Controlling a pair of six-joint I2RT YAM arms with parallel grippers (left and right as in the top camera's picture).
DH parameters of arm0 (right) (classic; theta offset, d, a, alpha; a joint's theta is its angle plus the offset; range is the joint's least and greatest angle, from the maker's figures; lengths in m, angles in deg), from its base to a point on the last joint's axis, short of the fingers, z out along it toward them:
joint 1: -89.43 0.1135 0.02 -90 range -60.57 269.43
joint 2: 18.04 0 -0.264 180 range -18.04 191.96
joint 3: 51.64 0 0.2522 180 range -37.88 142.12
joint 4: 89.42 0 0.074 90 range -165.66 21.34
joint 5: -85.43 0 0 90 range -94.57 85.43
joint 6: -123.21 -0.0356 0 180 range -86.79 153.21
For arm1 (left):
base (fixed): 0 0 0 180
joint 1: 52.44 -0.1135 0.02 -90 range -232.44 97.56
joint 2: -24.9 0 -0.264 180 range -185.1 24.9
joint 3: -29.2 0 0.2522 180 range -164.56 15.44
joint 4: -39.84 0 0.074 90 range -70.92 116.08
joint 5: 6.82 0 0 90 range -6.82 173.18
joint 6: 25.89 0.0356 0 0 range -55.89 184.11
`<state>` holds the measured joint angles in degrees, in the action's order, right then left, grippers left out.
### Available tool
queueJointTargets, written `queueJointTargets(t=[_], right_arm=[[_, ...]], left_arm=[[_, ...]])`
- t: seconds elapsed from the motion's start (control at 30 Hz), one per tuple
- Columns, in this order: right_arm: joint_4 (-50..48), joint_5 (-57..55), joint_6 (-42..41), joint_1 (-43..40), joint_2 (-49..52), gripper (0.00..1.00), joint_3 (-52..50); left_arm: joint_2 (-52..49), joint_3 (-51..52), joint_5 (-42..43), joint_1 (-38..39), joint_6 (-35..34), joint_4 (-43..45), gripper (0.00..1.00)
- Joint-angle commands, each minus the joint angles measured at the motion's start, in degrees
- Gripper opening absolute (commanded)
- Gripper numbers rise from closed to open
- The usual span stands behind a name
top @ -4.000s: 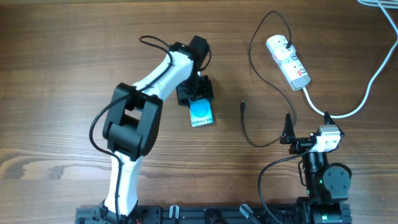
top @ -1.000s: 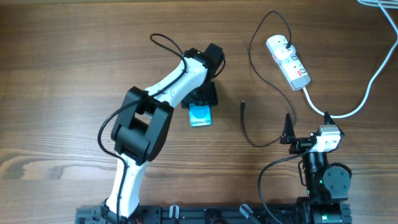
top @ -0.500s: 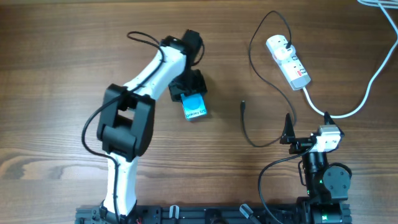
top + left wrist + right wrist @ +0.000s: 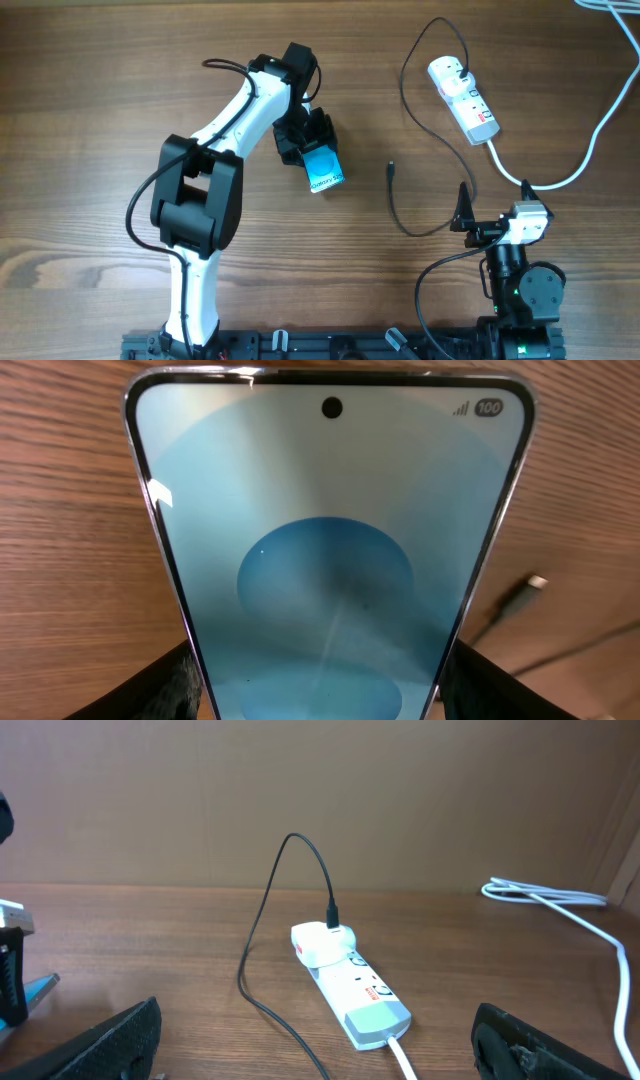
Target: Plug charger to phone and switch on socket
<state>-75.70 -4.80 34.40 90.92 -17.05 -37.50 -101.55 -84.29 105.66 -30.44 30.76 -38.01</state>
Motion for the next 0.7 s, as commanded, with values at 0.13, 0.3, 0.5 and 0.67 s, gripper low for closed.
queueJointTargets(t=[0.13, 0.3, 0.5, 0.67], right_arm=[[-0.3, 0.2, 0.2, -0.3, -0.2, 1.00, -0.1], [-0.3, 0.2, 0.2, -0.3, -0.2, 1.00, -0.1], [-0.3, 0.2, 0.2, -0.3, -0.2, 1.00, -0.1], [-0.3, 0.2, 0.2, -0.3, -0.2, 1.00, -0.1]], left_arm=[[2.3, -1.4, 14.7, -4.1, 0.1, 0.2, 0.68], [2.3, -1.4, 23.6, -7.0, 0.1, 0.2, 0.68], [2.3, -1.4, 34.5, -10.7, 0.1, 0.4, 0.68], [2.3, -1.4, 45.0, -14.0, 0.1, 0.7, 0.68]])
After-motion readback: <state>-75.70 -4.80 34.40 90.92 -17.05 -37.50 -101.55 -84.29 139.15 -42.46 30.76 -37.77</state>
